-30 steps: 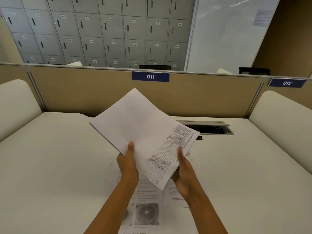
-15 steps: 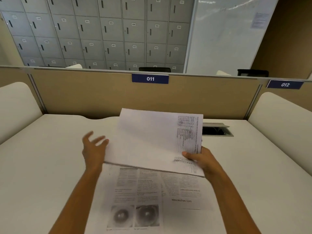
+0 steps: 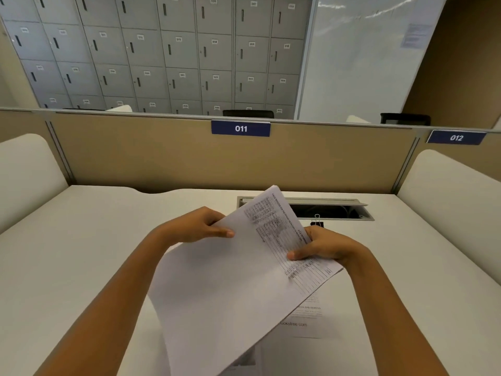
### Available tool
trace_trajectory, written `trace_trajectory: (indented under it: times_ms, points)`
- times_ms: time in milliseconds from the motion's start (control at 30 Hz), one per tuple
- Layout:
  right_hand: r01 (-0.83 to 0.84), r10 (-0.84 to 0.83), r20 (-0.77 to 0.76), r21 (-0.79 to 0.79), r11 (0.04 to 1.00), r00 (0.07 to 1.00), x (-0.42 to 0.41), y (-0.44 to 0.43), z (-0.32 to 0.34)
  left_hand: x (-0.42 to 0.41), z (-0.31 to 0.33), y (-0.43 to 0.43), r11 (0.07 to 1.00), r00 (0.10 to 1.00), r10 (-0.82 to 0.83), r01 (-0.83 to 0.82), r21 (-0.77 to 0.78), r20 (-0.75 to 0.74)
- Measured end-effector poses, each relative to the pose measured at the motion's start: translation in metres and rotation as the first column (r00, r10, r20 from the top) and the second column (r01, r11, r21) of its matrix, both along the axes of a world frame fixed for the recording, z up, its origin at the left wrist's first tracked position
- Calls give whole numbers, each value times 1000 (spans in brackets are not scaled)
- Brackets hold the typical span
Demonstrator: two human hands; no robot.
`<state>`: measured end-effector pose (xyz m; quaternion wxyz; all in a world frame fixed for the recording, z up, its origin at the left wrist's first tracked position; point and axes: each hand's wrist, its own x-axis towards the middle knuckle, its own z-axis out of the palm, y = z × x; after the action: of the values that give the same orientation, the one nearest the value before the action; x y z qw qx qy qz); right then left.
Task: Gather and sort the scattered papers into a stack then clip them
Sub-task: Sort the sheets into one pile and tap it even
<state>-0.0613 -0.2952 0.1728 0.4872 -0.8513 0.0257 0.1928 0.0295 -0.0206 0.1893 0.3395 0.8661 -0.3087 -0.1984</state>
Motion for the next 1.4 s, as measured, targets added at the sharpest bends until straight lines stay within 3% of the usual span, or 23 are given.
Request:
trace_trajectory:
  times_ms: [67,167,267,333,500,600,733,933,1000,1067,1167,1233,1400]
  points:
    - [10,-10,-1,8,1000,1000,2,-2,1,-1,-8,0,993,997,66,-69,-97,-31]
    - [145,-155,47,167,975,987,0,-7,4,-5,-18,3,945,979,188,-203,-257,-82]
    - [320,-373,184,263,910,909,-1,-13,7,-9,-30,6,864,944,314,-328,-382,-100]
    - [383,-486,191,403,831,853,0,-11,0,-8,-38,6,772,900,404,-433,-466,-166]
    - [403,-522,80,541,739,849,-5,30,-43,-7,-54,-7,511,765,546,-628,-587,-342]
    - [397,-523,62,578,713,850,-10,45,-66,-5,-64,-12,462,729,580,-662,-591,-363]
    - [432,-580,170,509,744,797,-10,47,-80,-2,-73,-17,529,721,626,-672,-518,-296]
    - [530,-721,136,587,611,680,-15,25,-103,-18,-97,-1,468,640,696,-748,-471,-325]
    - [571,-756,108,590,571,645,-18,13,-113,-26,-117,9,515,599,768,-788,-338,-226]
    - [600,-778,95,581,550,621,-23,4,-120,-34,-137,15,587,588,808,-808,-41,-30]
    - [609,-790,109,577,544,603,-31,-6,-129,-48,-152,17,602,641,761,-756,257,103]
    - [629,-797,111,554,546,593,-35,-13,-138,-54,-156,16,607,662,741,-731,312,110]
    - [651,-817,80,561,511,572,-45,-20,-152,-51,-154,18,588,613,790,-757,287,-1]
